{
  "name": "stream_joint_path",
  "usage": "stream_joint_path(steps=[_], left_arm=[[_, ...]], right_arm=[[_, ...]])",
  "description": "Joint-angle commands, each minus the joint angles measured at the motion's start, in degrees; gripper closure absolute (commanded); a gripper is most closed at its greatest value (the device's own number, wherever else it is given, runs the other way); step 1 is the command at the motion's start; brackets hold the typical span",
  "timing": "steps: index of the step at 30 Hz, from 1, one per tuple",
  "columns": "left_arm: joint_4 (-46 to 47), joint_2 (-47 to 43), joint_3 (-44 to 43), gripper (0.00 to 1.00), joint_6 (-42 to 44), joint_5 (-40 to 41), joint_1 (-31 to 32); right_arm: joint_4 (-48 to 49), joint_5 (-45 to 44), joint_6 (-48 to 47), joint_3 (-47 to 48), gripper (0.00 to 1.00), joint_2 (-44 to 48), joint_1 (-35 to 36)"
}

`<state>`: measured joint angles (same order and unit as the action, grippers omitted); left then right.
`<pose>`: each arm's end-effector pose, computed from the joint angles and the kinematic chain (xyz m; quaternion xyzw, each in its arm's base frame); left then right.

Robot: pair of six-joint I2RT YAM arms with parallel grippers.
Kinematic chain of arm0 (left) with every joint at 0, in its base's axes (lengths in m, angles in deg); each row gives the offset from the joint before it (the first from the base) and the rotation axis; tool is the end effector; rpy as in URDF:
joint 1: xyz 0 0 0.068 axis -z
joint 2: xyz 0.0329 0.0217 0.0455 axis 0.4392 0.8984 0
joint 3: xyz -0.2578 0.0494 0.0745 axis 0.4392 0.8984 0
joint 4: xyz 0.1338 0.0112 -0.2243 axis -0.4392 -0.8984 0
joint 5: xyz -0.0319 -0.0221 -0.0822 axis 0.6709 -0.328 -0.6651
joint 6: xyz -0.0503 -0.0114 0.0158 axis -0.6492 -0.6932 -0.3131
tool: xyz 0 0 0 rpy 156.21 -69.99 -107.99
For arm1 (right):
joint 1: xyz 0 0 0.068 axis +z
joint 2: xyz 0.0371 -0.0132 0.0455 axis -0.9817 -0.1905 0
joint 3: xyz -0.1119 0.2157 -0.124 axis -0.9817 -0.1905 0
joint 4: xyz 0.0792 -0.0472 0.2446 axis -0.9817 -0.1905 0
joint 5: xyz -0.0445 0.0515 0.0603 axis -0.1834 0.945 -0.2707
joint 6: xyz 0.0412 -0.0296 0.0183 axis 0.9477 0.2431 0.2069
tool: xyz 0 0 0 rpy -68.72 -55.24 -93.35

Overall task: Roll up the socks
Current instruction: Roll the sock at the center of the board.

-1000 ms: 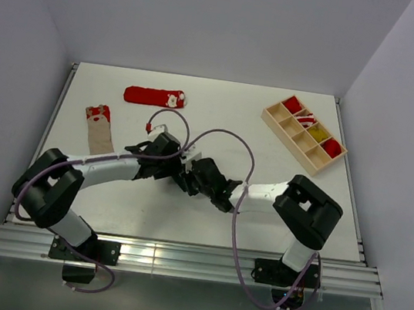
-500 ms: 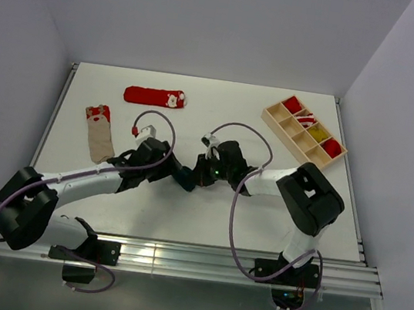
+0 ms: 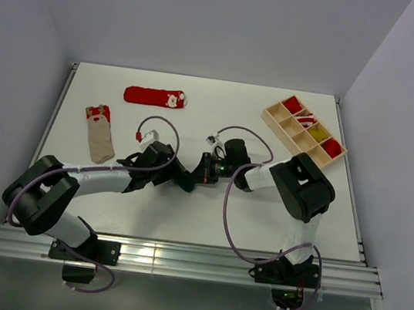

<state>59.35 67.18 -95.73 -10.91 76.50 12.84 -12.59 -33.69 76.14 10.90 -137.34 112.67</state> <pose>0.2204 -0.1688 0.1586 -0.2429 0.8833 -0.2513 0.3124 0.2784 0.2151 0.1132 -0.1671 0.8186 0.5201 0.1776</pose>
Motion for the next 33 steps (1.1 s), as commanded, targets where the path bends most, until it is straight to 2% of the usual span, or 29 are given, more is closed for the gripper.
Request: stream_joint_path(steps=[1, 6, 11, 22, 24, 27, 28, 30, 31, 33], left_arm=[[3.26, 0.89, 0.41, 0.31, -1.89, 0.93, 1.09], [2.65, 1.33, 1.03, 0.32, -2.68, 2.24, 1.45], [2.03, 3.09, 1.30, 0.39, -3.21, 2.86, 1.36], [-1.13, 7.13, -1.95, 0.55, -1.28, 3.56, 1.45], [-2.01, 7.57, -2.57, 0.58, -0.49, 3.48, 1.45], [-2.98, 7.84, -3.36, 0.72, 0.74, 3.13, 1.45], [-3.15, 7.75, -3.54, 0.81, 1.01, 3.04, 1.45], [-4.03, 7.66, -4.32, 0.87, 2.14, 2.86, 1.36], [-5.68, 7.83, -4.77, 0.93, 2.50, 2.86, 1.45], [-7.80, 8.19, -6.25, 0.96, 4.16, 2.60, 1.45]], right_arm=[[-1.81, 1.27, 3.49, -0.45, 1.00, -3.61, -0.51], [1.79, 2.50, 8.06, -1.42, 1.00, -5.64, -1.83], [5.93, 4.62, 11.14, -2.47, 1.00, -7.31, -2.62], [0.48, 2.42, 8.50, -1.77, 1.00, -6.35, -2.62], [0.04, 1.20, 7.72, -1.95, 0.97, -5.73, -2.62], [-1.62, -0.65, 4.65, -2.56, 0.87, -2.58, -2.36], [-2.76, -2.66, 3.59, -3.26, 0.81, 0.04, -2.27], [-3.38, -5.21, 0.60, -4.23, 0.75, 3.13, -1.66], [-3.56, -7.75, -0.19, -5.36, 0.68, 5.93, -1.48], [-3.56, -10.92, -2.91, -6.51, 0.62, 9.02, -0.96]])
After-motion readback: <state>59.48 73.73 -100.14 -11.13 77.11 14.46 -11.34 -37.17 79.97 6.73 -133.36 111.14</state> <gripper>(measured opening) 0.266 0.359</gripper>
